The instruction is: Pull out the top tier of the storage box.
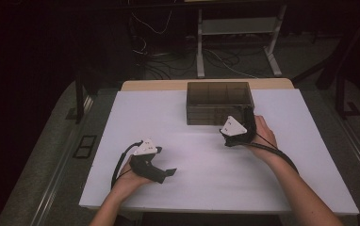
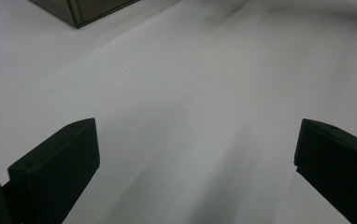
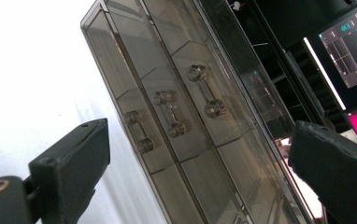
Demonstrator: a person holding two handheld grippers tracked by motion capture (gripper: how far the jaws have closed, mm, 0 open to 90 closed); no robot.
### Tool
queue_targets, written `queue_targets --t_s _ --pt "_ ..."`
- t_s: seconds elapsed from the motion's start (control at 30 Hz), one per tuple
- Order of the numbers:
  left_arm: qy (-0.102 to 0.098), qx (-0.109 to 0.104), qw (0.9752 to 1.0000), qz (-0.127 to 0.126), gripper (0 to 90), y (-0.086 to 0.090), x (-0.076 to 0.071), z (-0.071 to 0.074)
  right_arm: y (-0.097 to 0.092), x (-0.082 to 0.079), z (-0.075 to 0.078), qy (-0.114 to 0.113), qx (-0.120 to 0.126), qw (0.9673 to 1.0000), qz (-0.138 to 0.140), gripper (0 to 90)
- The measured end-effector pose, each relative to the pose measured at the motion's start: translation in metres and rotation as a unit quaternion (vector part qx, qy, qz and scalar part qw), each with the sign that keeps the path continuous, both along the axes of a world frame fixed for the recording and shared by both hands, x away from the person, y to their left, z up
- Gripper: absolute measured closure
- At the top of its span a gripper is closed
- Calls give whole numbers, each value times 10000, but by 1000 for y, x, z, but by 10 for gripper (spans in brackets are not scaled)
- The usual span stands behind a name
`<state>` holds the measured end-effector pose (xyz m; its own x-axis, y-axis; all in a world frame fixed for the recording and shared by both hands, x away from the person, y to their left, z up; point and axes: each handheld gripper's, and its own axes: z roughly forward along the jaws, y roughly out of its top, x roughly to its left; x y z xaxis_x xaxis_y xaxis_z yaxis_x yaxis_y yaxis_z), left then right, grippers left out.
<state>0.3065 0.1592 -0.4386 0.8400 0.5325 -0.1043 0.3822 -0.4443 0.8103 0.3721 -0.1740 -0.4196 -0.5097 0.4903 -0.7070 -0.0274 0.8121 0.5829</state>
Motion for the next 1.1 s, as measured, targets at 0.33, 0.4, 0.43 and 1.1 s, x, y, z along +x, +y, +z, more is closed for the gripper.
queue_targets --t_s 0.33,0.4,0.43,1.1 --pt "-6 5 10000 3 0 0 0 0 2 -2 -2 -104 -180 9998 -13 51" --pt "-5 14 10000 -3 0 0 0 0 2 -2 -2 -184 -340 9993 -3 51" --pt "-5 13 10000 -2 0 0 0 0 2 -2 -2 -184 -340 9993 -3 51" --pt "-12 5 10000 15 0 0 0 0 8 -5 -7 -680 -1069 9919 83 52"
